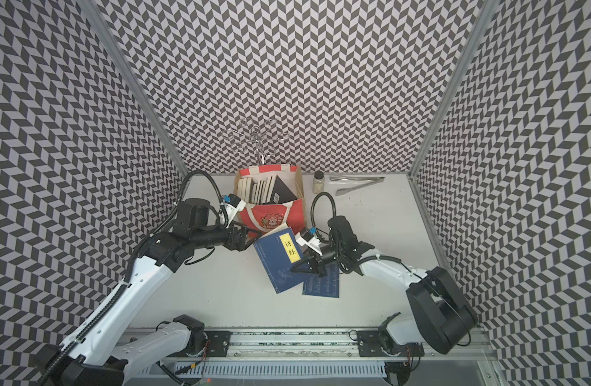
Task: Put the books into the canvas bag
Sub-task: Pick up the book from the center of the board.
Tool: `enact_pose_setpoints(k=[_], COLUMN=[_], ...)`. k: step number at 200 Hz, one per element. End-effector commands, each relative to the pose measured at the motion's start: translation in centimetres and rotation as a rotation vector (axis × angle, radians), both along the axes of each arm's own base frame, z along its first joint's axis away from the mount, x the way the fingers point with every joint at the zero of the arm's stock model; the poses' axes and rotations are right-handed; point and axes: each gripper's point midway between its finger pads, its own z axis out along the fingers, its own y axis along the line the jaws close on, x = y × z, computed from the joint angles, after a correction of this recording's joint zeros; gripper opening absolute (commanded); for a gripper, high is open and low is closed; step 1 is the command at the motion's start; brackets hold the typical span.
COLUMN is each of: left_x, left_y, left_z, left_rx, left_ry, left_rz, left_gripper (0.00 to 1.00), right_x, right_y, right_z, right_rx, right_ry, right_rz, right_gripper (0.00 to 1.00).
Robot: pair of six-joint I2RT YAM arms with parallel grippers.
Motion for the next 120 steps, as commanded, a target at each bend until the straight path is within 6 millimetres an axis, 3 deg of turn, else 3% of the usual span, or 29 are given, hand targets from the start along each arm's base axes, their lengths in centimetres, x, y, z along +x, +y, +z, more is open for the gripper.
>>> enact_pose_setpoints(k=[1, 51, 120], left_x=[-1.7, -4.1, -3.9], left_y=[-1.2, -3.4, -4.8], left_z=[0.8, 1.7, 1.6], left_rx=[-0.078, -0.148, -0.129], left_ry=[0.012, 0.010, 0.014], left_rz=[-0.090, -0.231, -0.282], left_gripper=[0.81, 0.76, 0.46], right_x=[-0.5, -0.5, -1.6], right_y=[-0.2, -0.2, -0.2], right_z=[2.2, 2.2, 2.1], right_rx=[0.088, 0.093, 0.105], right_ry=[-0.107, -0.100, -0.081], right_rz=[0.039, 0.052, 0.111], right_gripper=[0.00, 0.00, 0.00])
